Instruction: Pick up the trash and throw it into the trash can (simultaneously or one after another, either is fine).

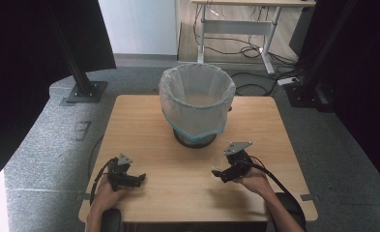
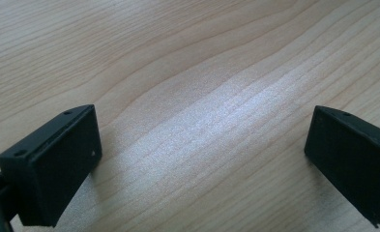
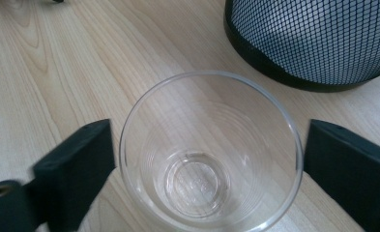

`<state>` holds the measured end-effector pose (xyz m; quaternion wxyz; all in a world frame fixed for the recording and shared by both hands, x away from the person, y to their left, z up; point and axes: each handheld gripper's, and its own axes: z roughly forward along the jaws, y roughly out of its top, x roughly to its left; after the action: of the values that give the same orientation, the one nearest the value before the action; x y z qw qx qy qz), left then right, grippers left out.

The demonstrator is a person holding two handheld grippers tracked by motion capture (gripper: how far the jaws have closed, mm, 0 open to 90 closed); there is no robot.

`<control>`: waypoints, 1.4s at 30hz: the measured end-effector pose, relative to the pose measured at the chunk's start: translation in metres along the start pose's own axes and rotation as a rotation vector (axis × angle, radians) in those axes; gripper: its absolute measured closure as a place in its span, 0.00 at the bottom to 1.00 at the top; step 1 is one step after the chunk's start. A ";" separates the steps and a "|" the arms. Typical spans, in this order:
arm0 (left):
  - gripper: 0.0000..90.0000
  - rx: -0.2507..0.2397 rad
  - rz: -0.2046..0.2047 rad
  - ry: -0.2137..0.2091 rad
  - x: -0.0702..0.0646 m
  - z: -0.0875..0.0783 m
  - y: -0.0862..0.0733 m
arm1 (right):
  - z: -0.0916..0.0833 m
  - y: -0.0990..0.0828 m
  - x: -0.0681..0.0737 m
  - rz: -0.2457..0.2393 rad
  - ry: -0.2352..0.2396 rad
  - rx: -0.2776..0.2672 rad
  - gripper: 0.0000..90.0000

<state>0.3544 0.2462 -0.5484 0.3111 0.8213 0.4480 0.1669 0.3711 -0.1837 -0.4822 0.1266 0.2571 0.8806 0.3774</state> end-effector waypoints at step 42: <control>0.00 0.000 0.000 0.000 0.000 0.000 0.000 | -0.054 0.037 -0.024 0.032 -0.033 0.011 0.24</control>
<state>0.3544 0.2463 -0.5482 0.3110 0.8215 0.4479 0.1667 0.3817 -0.2073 -0.4173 0.1336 0.2781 0.8762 0.3703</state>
